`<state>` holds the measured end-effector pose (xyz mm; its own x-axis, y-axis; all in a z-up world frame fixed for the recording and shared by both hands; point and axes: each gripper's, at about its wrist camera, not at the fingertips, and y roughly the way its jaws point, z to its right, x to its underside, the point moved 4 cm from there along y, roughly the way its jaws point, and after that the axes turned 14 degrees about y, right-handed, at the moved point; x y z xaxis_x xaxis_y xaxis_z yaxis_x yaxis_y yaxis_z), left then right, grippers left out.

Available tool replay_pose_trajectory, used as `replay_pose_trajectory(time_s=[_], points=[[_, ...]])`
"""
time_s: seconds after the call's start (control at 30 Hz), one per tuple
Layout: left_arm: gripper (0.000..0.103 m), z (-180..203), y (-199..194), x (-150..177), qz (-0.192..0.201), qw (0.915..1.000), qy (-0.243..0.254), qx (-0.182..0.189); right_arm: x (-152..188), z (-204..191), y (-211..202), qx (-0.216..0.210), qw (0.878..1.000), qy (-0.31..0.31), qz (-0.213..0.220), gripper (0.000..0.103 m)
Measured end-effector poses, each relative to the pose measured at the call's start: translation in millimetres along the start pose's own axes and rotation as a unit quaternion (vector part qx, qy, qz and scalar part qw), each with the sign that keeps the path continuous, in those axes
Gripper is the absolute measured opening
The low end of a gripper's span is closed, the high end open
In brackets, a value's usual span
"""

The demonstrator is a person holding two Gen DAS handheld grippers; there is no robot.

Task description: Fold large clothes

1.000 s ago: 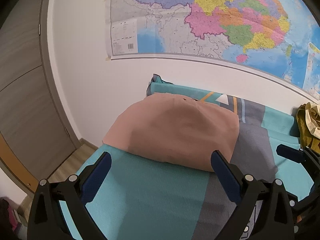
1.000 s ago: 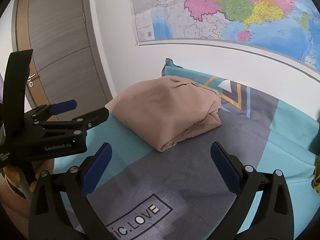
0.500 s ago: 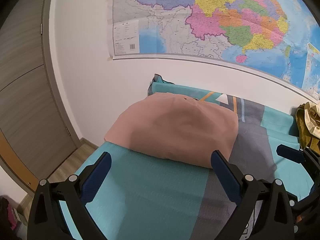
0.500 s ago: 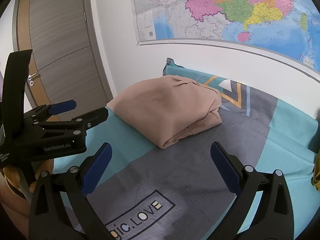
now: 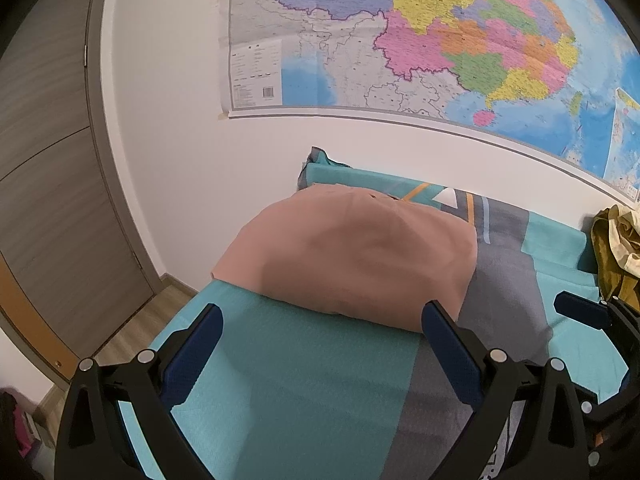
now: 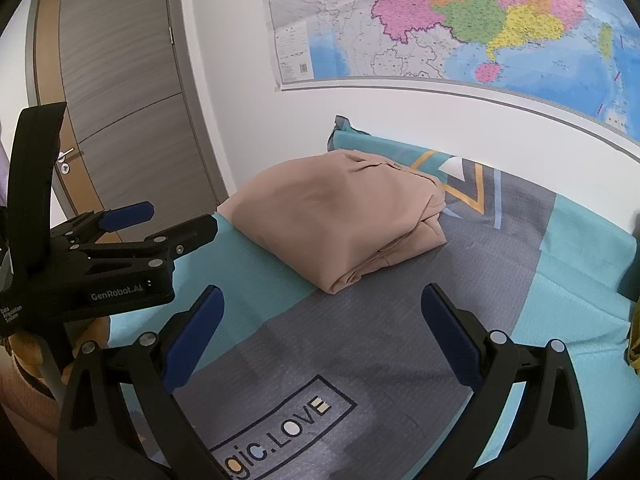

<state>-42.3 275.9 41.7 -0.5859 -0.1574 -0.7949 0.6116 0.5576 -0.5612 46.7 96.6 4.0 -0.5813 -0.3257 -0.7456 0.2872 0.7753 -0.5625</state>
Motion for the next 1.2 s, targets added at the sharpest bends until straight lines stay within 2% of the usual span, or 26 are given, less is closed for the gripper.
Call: replay_pose_trajectory(time_s=[1.2], points=[[0.096, 12, -7, 4, 0.003, 0.9999, 0.011, 0.000, 3, -1, -9, -0.004, 1.000, 0.006, 0.007, 0.097]])
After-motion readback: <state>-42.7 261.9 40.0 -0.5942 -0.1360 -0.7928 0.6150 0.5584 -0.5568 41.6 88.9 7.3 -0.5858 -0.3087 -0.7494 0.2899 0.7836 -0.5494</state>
